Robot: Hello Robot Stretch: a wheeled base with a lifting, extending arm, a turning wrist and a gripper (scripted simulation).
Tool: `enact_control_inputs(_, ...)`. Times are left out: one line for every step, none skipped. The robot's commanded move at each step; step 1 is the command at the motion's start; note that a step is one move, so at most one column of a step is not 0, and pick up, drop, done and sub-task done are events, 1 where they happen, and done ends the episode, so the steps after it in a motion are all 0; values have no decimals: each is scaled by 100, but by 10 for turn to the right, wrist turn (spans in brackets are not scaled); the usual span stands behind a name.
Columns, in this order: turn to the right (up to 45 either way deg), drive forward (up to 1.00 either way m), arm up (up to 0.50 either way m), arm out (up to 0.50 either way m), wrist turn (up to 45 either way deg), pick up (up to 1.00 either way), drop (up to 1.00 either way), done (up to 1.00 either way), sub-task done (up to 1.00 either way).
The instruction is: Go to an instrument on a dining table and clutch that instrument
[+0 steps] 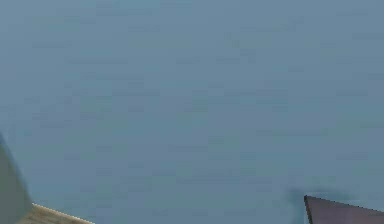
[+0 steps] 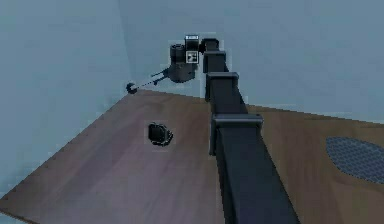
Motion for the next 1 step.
enact_control_inputs(0, 0, 0, 0, 180, 0, 0, 0, 0)
